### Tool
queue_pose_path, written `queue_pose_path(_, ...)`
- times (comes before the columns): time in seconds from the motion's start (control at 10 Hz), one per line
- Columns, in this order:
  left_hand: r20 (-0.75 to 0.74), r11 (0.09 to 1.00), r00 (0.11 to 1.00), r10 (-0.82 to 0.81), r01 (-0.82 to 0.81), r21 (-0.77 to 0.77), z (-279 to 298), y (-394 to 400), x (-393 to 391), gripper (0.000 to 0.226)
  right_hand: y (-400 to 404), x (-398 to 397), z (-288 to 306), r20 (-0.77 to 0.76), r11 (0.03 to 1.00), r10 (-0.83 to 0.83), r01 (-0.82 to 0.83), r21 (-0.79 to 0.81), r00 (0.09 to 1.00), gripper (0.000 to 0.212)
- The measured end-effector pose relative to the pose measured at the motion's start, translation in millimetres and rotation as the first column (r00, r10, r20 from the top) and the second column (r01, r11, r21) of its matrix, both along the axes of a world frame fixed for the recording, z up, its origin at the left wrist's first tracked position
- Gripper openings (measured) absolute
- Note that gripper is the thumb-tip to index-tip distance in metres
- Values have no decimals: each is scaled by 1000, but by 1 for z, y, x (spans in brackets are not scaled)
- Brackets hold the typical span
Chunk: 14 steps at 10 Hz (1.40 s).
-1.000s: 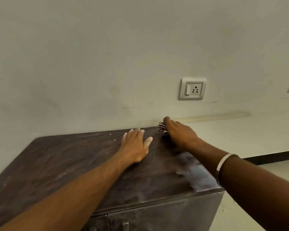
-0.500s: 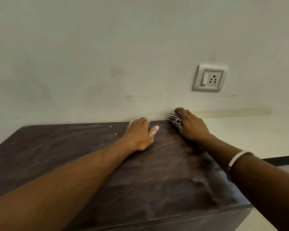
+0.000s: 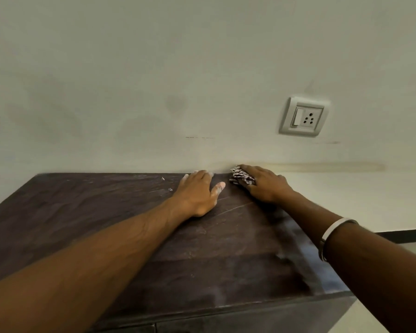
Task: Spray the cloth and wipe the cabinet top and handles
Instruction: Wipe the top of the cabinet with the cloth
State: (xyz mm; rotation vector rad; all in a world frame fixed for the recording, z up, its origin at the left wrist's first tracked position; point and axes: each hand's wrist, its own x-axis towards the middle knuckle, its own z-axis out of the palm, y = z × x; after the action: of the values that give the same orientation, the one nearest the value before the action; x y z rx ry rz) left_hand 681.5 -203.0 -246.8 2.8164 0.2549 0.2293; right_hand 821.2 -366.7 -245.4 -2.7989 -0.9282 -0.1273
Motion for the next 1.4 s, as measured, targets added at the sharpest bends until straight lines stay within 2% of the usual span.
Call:
queue_pose_path(0.3,-63,999,998,-32,32,-10,0,4,-13,66,-10,19,1,-96,979,-174,182,89,980,52)
queue_pose_path(0.5,-68,999,997,-40,39,-16,3,0,-15,66,-16,12,7,-110,993,-67,77,86,992,51)
queue_pose_path(0.6,-62,998,997,-44,42,-37,5,-2,-15,66,-27,23,8,-181,984,-63,91,150,981,55)
queue_pose_path(0.7,-61,997,996,-62,59,-43,4,-1,-16,67,-25,32,8,-218,966,-128,172,193,967,53)
queue_pose_path(0.8,-67,997,995,-68,66,-35,6,-1,-17,67,-16,32,9,-235,962,-150,197,192,960,54)
queue_pose_path(1.0,-61,997,996,-70,68,-39,7,-4,-17,67,-35,31,8,-270,957,-31,107,270,962,50)
queue_pose_path(1.1,-62,997,996,-70,68,-45,5,-4,-19,66,-35,38,2,-277,943,-93,174,282,956,51)
queue_pose_path(1.2,-64,997,995,-78,75,-36,3,-1,-20,66,-28,37,3,-281,948,-154,222,229,947,53)
queue_pose_path(1.4,-59,997,996,-69,68,-26,4,-9,-15,65,-21,19,2,-97,995,-88,91,33,991,59)
